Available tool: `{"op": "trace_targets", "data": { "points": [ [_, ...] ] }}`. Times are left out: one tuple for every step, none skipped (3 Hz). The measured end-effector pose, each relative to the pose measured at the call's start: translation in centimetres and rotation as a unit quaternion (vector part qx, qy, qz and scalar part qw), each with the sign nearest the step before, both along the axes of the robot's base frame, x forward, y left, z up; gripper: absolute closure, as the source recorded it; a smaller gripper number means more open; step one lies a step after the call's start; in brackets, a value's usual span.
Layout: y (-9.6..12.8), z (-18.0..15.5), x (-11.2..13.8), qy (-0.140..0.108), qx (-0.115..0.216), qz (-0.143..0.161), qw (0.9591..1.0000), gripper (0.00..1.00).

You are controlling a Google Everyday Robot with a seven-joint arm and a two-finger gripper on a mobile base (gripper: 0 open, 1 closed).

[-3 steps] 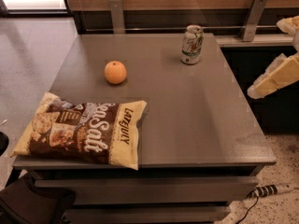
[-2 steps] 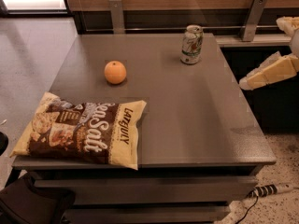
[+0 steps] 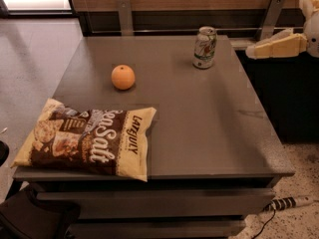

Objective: Move 7up can near brown chip bag

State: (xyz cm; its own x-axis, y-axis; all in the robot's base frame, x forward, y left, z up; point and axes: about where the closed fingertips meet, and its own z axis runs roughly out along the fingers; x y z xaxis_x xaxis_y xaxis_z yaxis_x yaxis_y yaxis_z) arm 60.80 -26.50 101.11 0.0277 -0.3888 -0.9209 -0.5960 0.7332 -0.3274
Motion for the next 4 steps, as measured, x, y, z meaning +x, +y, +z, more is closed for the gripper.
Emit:
{"op": "trace_targets", "data": {
  "points": [
    [0.0, 0.0, 0.0, 0.000, 0.000, 0.000, 1.0000, 0.00],
    [0.6, -0.2, 1.2, -0.003, 0.014, 0.007, 0.9999, 0.00],
    [1.7, -0.7, 3.9, -0.003, 0.042, 0.017, 0.9990, 0.00],
    [2.6, -1.9, 6.2, 0.001, 0.076, 0.024, 0.9969, 0.00]
  ]
}}
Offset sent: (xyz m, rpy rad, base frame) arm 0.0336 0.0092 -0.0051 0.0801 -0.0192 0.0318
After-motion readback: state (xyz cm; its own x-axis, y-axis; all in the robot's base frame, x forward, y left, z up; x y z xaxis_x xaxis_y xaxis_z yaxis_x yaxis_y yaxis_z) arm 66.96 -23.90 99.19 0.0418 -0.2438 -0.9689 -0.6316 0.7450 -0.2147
